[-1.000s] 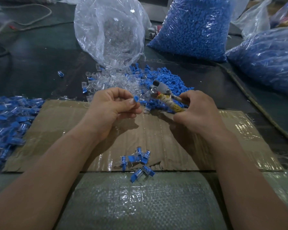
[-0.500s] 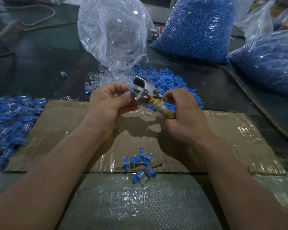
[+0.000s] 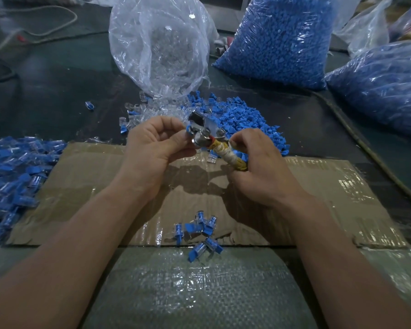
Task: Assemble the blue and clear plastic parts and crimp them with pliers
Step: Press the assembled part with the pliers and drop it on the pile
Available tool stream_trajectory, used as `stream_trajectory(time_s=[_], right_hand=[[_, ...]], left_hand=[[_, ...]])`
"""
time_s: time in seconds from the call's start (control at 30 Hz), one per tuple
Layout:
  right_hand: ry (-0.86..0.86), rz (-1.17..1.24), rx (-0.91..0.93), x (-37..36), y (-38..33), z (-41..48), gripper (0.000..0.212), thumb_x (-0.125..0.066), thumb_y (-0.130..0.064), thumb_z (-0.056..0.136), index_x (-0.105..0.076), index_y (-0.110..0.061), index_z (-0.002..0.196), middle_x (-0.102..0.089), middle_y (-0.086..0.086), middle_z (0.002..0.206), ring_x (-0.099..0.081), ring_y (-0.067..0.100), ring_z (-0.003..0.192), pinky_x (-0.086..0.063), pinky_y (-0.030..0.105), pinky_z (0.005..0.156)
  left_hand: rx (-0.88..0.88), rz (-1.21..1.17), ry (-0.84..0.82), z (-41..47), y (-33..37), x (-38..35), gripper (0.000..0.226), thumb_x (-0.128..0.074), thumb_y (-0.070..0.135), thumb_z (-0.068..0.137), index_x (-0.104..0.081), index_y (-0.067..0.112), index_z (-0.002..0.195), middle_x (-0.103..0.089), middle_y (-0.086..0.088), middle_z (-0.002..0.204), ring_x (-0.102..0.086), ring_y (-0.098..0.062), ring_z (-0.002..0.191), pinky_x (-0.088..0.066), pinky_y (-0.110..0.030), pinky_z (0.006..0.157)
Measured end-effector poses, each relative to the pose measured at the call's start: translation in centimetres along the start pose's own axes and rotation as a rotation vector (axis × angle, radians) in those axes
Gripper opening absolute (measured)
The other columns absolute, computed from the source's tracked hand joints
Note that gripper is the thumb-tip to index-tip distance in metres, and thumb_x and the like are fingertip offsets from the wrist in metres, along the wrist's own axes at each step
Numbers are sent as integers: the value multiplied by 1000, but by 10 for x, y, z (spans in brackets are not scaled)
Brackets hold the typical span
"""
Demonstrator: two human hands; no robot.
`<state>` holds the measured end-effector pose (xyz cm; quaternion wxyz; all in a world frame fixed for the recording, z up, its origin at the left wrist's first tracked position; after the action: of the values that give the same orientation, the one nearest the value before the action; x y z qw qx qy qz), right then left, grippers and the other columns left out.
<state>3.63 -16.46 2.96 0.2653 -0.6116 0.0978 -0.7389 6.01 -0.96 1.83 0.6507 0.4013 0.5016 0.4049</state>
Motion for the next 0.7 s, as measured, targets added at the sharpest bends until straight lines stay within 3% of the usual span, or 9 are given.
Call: stream_trajectory(time_s=[0.17,0.27,0.43,0.7], right_hand=[[-26,-29,1,1,-2,0,35,-65,-15,75,-38,-26,94,-37,-6,90,-36,12,87,-27,22,67],[-30,-51,-3,1,-3,0,34,-66,-16,75,-39,-27,92,-36,-9,85,-36,10,83,-26,11,66],[-26,-52,-7,2,-5,1,33,-68,-17,75,-42,-26,92,-45,-7,88,-41,10,82,-29,23,67],[-18,-29,-8,0,-5,2,30,-70,-17,74,-46,-26,91,-45,-11,80,-41,7,76,-31,19,64]], left_hand=[[-20,44,-3,-2,3,-3,12,-62,11,67,-58,9,78,-70,-1,68,-69,-14,67,-53,-19,59],[-34,78,2,-4,4,-4,13,-62,11,68,-57,8,79,-70,-2,68,-69,-14,67,-53,-19,60],[-52,124,31,-4,5,-3,14,-61,12,68,-57,8,80,-69,-1,66,-68,-14,65,-54,-19,59],[-43,162,42,-4,4,0,7,-61,3,76,-58,9,80,-70,-1,67,-68,-14,63,-53,-19,58]])
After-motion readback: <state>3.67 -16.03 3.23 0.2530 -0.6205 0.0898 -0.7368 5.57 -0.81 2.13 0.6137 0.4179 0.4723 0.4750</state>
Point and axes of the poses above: each hand's wrist, its own z-axis towards the middle knuckle, its own x-axis out of the back of the hand, y = z × x, the point moved 8 cm from there along z, towards the middle knuckle
